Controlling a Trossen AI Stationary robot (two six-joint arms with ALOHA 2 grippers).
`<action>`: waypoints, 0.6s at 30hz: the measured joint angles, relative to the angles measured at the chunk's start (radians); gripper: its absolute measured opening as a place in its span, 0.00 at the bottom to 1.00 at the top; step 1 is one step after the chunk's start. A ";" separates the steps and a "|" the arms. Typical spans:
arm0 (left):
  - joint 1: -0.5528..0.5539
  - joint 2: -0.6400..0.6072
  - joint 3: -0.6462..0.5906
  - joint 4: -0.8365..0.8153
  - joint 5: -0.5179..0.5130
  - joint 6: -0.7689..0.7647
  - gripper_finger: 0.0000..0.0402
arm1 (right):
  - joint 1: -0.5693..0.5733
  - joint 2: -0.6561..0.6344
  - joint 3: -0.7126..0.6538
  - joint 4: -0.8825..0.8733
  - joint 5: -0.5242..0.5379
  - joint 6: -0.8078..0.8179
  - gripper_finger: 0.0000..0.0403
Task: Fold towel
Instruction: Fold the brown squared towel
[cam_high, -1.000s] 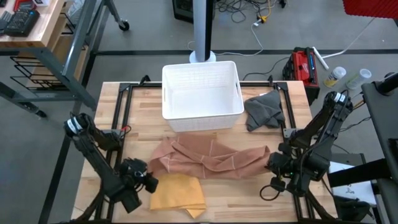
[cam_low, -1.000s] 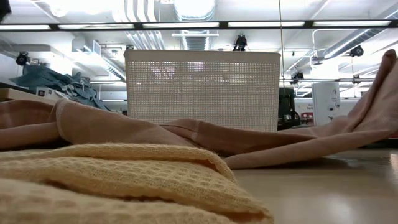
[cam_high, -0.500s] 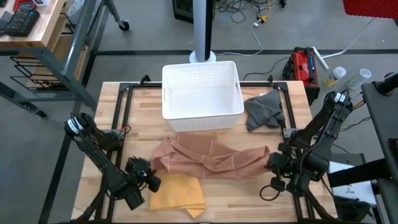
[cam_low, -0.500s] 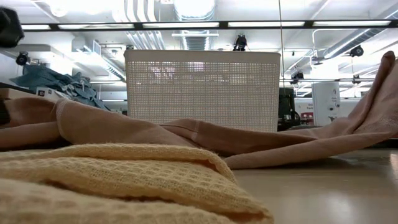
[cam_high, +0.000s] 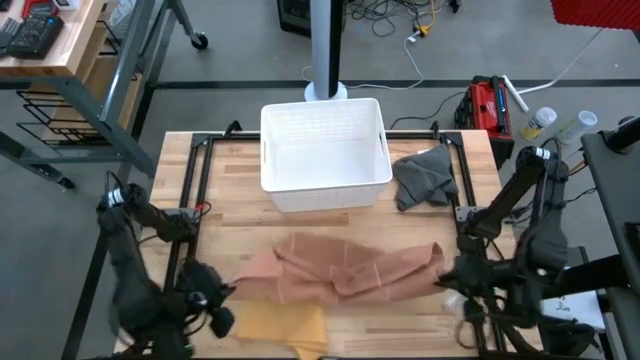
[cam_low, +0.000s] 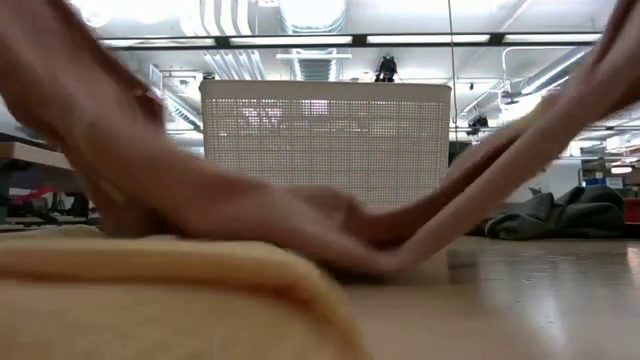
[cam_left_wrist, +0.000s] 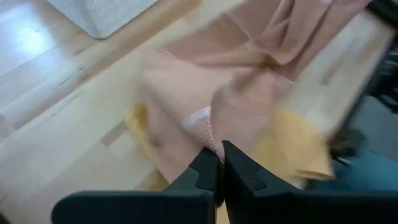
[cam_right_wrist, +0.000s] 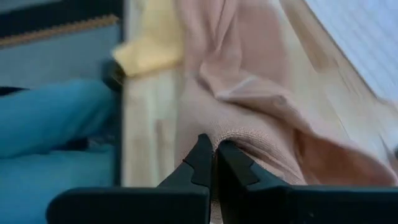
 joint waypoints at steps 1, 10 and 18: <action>-0.013 0.000 0.041 -0.011 0.000 0.001 0.00 | 0.022 0.000 0.028 -0.018 0.028 -0.003 0.00; -0.080 -0.005 0.179 -0.008 0.002 0.101 0.00 | 0.182 0.001 0.195 -0.366 0.228 0.273 0.00; -0.143 -0.008 0.099 -0.008 0.106 -0.074 0.00 | 0.189 0.021 0.079 -0.387 -0.349 0.466 0.00</action>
